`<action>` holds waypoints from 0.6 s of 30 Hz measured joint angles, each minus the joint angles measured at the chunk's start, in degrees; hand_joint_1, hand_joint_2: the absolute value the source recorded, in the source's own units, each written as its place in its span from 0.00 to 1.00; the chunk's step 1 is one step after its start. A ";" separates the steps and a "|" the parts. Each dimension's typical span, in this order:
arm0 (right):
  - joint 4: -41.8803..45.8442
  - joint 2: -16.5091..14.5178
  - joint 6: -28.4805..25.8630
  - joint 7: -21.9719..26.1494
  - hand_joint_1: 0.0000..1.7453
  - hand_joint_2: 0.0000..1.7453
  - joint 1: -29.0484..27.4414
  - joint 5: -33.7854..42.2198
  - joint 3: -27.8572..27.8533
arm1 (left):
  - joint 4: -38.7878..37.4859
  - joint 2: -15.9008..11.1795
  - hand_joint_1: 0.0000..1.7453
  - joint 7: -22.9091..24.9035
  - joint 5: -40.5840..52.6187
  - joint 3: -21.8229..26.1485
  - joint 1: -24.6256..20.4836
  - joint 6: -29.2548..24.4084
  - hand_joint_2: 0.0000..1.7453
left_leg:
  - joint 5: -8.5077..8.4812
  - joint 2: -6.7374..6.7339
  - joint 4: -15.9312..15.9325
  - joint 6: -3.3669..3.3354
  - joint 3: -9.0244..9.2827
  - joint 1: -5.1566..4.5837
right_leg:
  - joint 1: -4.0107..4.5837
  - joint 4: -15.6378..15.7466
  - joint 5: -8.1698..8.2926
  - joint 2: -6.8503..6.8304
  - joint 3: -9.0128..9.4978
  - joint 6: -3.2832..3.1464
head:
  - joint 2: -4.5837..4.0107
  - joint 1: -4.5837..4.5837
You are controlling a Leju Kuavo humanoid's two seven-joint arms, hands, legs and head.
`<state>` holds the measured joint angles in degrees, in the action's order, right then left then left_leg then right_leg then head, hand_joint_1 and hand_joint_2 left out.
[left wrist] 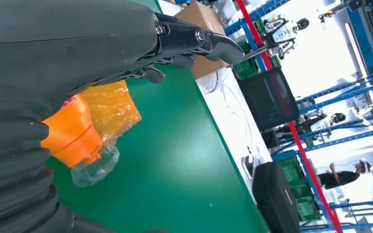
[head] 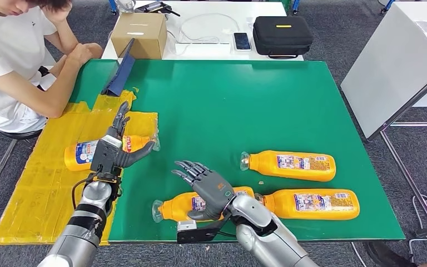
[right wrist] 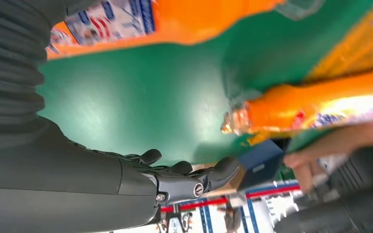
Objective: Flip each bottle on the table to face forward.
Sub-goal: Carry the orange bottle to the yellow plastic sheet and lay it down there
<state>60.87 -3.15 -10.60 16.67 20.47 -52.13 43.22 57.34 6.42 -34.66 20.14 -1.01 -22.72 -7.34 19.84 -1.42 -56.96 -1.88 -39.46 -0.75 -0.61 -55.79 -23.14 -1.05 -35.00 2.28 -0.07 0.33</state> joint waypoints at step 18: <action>-6.01 1.28 1.33 -1.49 0.00 1.00 2.01 -1.32 1.91 | -0.85 2.06 0.00 0.73 -0.79 0.20 0.17 0.14 1.00 | -0.01 -0.02 -0.01 -0.01 0.00 0.00 | 0.00 0.00 0.01 0.00 -0.02 0.01 | 0.00 0.00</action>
<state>54.86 -1.87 -9.27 15.18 22.49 -53.45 45.13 56.49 8.48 -33.93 19.35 -0.81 -22.54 -7.21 19.84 -1.43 -56.96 -1.89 -39.46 -0.75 -0.61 -55.79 -23.13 -1.05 -35.01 2.29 -0.07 0.33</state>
